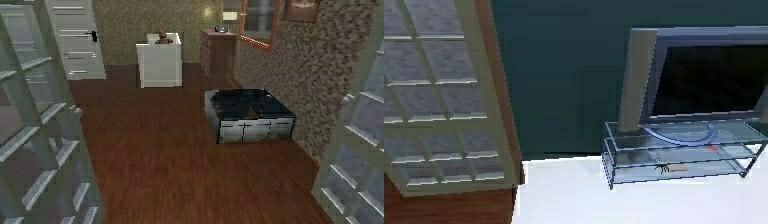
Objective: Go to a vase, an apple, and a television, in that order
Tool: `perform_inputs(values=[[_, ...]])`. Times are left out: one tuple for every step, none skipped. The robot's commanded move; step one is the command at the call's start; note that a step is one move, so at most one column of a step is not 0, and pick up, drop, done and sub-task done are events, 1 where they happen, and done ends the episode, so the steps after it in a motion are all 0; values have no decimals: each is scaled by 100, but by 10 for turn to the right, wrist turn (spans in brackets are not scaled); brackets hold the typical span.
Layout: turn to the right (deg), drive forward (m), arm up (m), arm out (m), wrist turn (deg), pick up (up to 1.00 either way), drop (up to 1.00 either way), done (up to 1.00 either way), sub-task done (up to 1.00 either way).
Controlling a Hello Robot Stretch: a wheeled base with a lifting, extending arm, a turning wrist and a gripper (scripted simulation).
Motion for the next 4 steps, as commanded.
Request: perform_inputs(values=[[-30,0,0,0,0,0,0,0,0],[0,100,0,0,0,0,0,0,0],[-120,0,0,0,0,0,0,0,0],[0,20,0,0,0,0,0,0,0]])
